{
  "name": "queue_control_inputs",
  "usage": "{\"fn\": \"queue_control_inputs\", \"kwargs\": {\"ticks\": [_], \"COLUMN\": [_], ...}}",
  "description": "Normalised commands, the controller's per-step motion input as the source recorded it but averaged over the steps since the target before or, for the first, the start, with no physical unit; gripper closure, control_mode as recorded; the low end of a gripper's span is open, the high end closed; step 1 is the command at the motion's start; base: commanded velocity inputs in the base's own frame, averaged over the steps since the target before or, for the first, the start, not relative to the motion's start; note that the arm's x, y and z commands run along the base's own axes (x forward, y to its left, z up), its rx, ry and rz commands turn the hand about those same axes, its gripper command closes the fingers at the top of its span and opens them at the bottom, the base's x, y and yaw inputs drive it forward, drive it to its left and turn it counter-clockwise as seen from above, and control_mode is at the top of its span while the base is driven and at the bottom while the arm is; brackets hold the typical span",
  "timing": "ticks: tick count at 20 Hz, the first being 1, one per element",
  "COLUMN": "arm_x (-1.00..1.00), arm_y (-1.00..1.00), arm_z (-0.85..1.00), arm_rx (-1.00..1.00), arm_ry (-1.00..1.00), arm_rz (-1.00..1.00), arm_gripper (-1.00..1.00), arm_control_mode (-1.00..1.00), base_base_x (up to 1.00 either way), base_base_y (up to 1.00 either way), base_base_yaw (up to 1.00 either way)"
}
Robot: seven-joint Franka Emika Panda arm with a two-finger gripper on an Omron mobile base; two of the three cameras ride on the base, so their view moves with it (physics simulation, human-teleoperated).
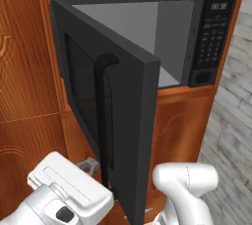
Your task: Pick the cheese from the counter and place it in the microwave. Then turn on the microwave.
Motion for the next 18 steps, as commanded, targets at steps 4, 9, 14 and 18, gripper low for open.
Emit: {"fn": "queue_control_inputs", "kwargs": {"ticks": [4,9,14,18], "arm_x": [0.19,0.11,0.01,0.02], "arm_y": [-0.26,-0.37,-0.39,-0.41], "arm_z": [0.0,0.0,0.0,0.0], "arm_rx": [-0.02,-0.01,0.0,-0.01], "arm_ry": [0.0,0.0,0.0,0.0], "arm_rz": [-0.12,-0.02,0.0,0.0], "arm_gripper": [1.0,1.0,1.0,1.0], "arm_control_mode": [-1.0,-1.0,-1.0,-1.0], "base_base_x": [0.0,0.0,0.0,0.0], "base_base_y": [0.0,0.0,0.0,0.0], "base_base_yaw": [0.0,0.0,0.0,0.0]}}
